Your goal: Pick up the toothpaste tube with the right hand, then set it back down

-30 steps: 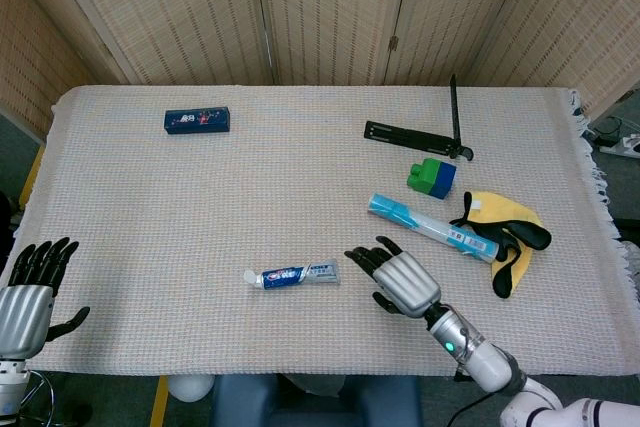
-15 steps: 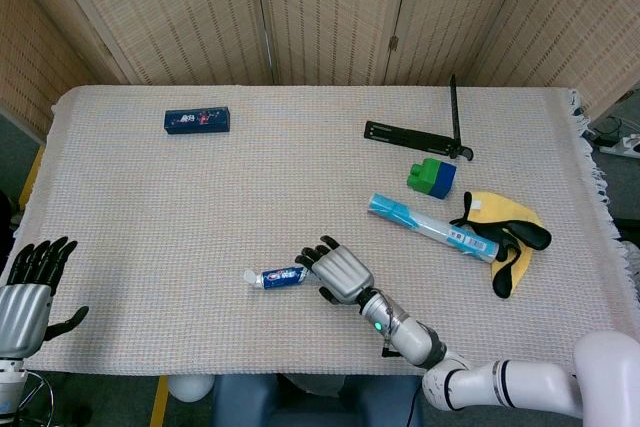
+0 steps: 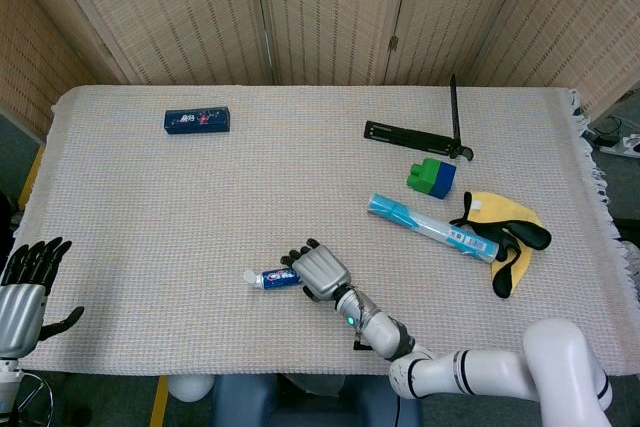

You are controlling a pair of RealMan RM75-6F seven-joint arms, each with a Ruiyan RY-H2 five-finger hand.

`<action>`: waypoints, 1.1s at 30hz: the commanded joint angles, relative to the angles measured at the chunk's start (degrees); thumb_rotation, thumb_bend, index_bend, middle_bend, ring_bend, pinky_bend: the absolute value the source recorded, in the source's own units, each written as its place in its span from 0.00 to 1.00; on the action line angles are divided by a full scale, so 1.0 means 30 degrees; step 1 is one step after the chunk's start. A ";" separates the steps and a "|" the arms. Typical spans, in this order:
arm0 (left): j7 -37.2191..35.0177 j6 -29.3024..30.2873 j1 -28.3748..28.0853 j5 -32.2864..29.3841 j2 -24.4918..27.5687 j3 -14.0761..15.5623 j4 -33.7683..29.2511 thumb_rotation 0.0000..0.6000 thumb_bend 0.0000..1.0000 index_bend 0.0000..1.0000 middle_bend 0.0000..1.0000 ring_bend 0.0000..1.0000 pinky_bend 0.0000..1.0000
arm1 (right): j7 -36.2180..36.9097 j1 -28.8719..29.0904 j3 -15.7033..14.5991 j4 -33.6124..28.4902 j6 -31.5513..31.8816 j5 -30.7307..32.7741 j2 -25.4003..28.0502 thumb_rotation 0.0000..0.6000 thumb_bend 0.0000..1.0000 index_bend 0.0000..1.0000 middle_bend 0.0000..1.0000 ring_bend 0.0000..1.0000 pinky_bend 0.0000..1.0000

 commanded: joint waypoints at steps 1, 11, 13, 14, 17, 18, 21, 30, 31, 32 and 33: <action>-0.0084 -0.0047 -0.0003 -0.0021 0.0004 0.0011 0.0064 1.00 0.25 0.10 0.09 0.07 0.00 | -0.0118 0.0169 -0.0136 0.0124 0.0279 0.0119 -0.0171 1.00 0.45 0.27 0.29 0.29 0.19; -0.0516 -0.0005 -0.0038 0.0344 0.0005 0.0120 0.0343 1.00 0.25 0.11 0.09 0.07 0.00 | -0.0492 0.0555 -0.0620 0.0961 0.1272 0.0250 -0.1042 1.00 0.45 0.36 0.35 0.38 0.19; -0.0527 -0.0027 -0.0058 0.0352 -0.0008 0.0116 0.0381 1.00 0.25 0.11 0.09 0.07 0.00 | -0.0462 0.0628 -0.0644 0.1106 0.1276 0.0276 -0.1160 1.00 0.45 0.39 0.37 0.40 0.19; -0.0553 -0.0071 -0.0095 0.0381 -0.0013 0.0116 0.0377 1.00 0.25 0.11 0.09 0.07 0.00 | -0.0296 0.0663 -0.0591 0.1167 0.1305 0.0168 -0.1223 1.00 0.45 0.41 0.38 0.40 0.20; -0.0515 -0.0157 -0.0246 0.0596 0.0001 0.0111 0.0330 1.00 0.25 0.11 0.09 0.07 0.00 | 0.0448 0.0603 -0.0604 0.1543 0.1843 -0.1063 -0.1472 1.00 0.45 0.53 0.47 0.49 0.29; -0.0475 -0.0168 -0.0303 0.0698 0.0009 0.0107 0.0312 1.00 0.25 0.12 0.09 0.08 0.00 | 0.0741 0.0552 -0.0624 0.1634 0.1994 -0.1452 -0.1510 1.00 0.46 0.56 0.49 0.52 0.32; -0.0453 -0.0498 -0.0693 0.1207 0.0224 0.0142 0.0056 1.00 0.25 0.13 0.09 0.09 0.00 | 0.1900 0.0388 -0.0555 0.1515 0.2202 -0.2538 -0.1191 1.00 0.55 0.66 0.57 0.62 0.47; -0.0435 -0.2279 -0.3438 0.4040 0.0206 -0.0284 -0.0357 1.00 0.25 0.21 0.24 0.25 0.13 | 0.1998 0.0938 -0.0316 -0.1535 0.0575 -0.3140 0.2822 1.00 0.61 0.74 0.63 0.68 0.59; -0.0465 -0.2446 -0.3805 0.4411 0.0055 -0.0360 -0.0258 1.00 0.25 0.22 0.27 0.28 0.18 | 0.1835 0.1080 -0.0264 -0.1918 0.0299 -0.2990 0.3347 1.00 0.61 0.74 0.63 0.69 0.59; -0.0510 -0.2627 -0.4185 0.4763 -0.0109 -0.0440 -0.0124 1.00 0.25 0.23 0.29 0.31 0.23 | 0.1649 0.1243 -0.0223 -0.2280 0.0032 -0.2887 0.3877 1.00 0.61 0.74 0.63 0.69 0.59; -0.0596 -0.2871 -0.4705 0.5203 -0.0365 -0.0555 0.0103 1.00 0.25 0.24 0.32 0.33 0.26 | 0.1394 0.1472 -0.0181 -0.2683 -0.0293 -0.2805 0.4561 1.00 0.61 0.75 0.63 0.69 0.59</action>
